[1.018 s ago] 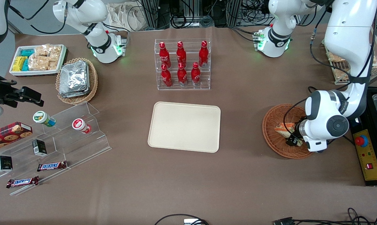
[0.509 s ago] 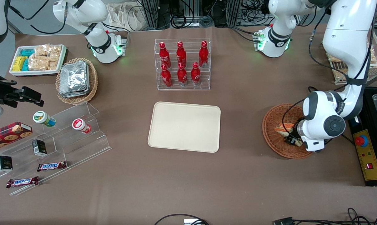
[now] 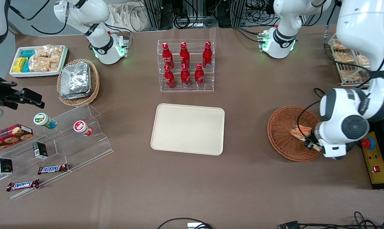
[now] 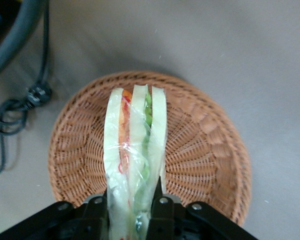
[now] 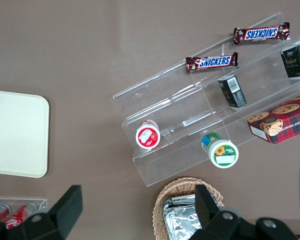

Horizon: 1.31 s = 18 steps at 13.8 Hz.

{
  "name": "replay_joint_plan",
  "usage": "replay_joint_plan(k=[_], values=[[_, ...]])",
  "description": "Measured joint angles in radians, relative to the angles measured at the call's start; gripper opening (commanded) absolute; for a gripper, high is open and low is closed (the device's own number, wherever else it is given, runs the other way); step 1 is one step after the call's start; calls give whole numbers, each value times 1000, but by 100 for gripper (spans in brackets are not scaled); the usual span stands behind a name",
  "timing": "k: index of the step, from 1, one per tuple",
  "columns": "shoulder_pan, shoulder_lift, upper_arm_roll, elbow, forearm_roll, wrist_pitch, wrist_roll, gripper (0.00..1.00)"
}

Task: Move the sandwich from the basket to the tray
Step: 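Lift the sandwich out of the basket and carry it toward the tray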

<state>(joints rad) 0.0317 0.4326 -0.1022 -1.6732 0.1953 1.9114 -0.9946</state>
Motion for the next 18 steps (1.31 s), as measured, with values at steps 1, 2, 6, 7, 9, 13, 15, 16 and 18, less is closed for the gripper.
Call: replay_joint_plan(k=[1,2,6,7,9,13,15,16,18], values=[[0,-2,-1,54,-1,-46,45,0],[0,-4,-3,100,-4,-87,97,0],[-2,-9,-35,293,-87,-289,414,0],[-3,-10,-61,333,-100,-323,479,0],[-10,-10,-145,365,-104,-347,532,0],[-57,60,-301,356,-108,-330,533,0],[-127,129,-314,353,-108,-237,504,0],[-166,165,-315,350,-107,-183,471,0],[-240,232,-315,339,-88,-84,402,0]])
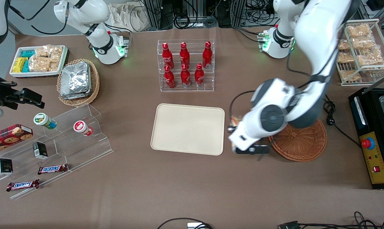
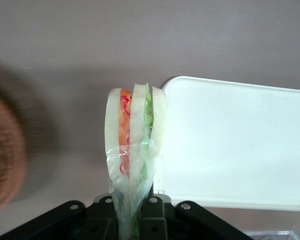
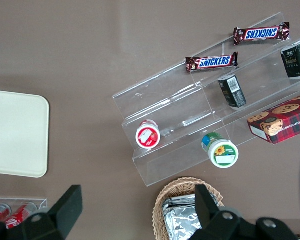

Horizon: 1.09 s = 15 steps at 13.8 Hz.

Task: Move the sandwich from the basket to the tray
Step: 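Lower the sandwich onto the cream tray and open the left gripper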

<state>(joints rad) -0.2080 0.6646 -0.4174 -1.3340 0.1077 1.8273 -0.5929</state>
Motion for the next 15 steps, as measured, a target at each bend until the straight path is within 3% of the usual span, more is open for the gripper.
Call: replay_joint_plan(k=[5,8,10,11,12,15], values=[[-85,104,1,-13,39,103,-32,0],[-98,141,1,-30,101,142,-31,0],[-107,166,1,-40,110,186,-31,6],[-112,174,1,-41,111,194,-32,48],[-113,176,1,-41,111,195,-34,98],[-110,166,3,-34,112,190,-52,100]])
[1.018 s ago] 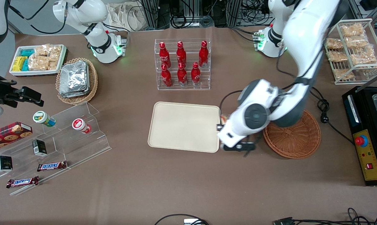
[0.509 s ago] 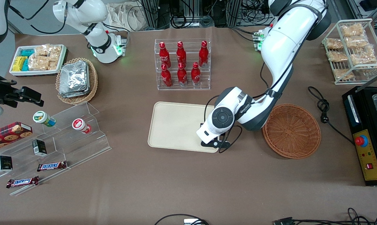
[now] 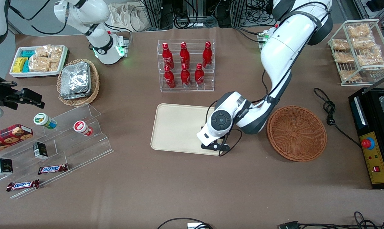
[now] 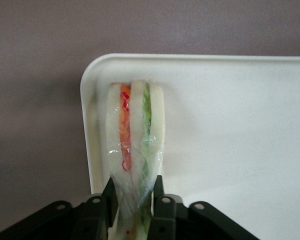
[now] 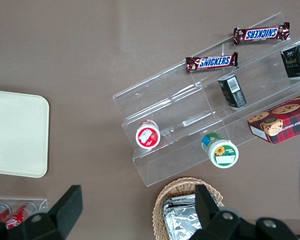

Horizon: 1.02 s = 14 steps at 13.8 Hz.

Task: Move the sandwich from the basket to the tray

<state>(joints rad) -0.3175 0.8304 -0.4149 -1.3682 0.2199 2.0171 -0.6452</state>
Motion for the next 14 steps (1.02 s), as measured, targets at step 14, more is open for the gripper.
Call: replay_joint_plan(k=[14], values=[[299,-482,4,-381,-8,-125,181,100]])
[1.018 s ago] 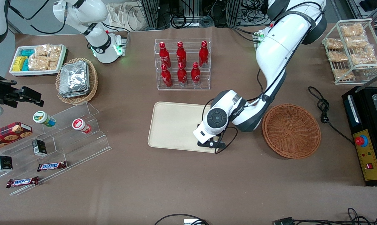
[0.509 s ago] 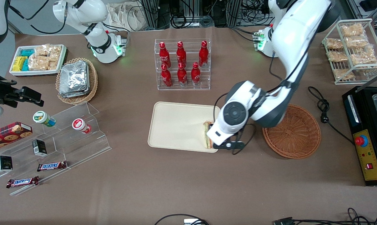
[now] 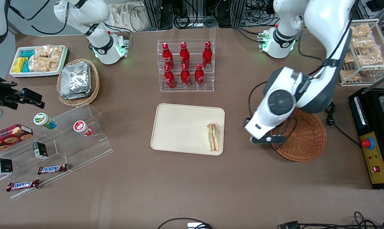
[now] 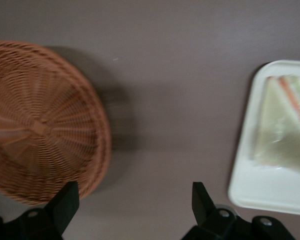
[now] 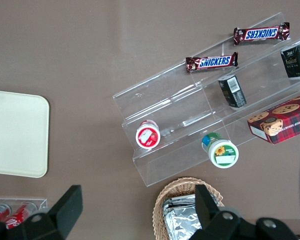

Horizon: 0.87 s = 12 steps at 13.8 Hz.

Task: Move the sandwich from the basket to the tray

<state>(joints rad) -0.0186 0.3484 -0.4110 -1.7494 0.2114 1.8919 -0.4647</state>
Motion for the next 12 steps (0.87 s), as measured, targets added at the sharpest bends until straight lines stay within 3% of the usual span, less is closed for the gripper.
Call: replay_joint_plan(k=[4,6,9,12], values=[[158,-141,4,-83,-11,-21,159,100],[264,-168,10,-44,-65,-56,250,100],[396,-127,16,106,-116,-173,327,100],[404,-68,10,192,-119,-234,303,100]])
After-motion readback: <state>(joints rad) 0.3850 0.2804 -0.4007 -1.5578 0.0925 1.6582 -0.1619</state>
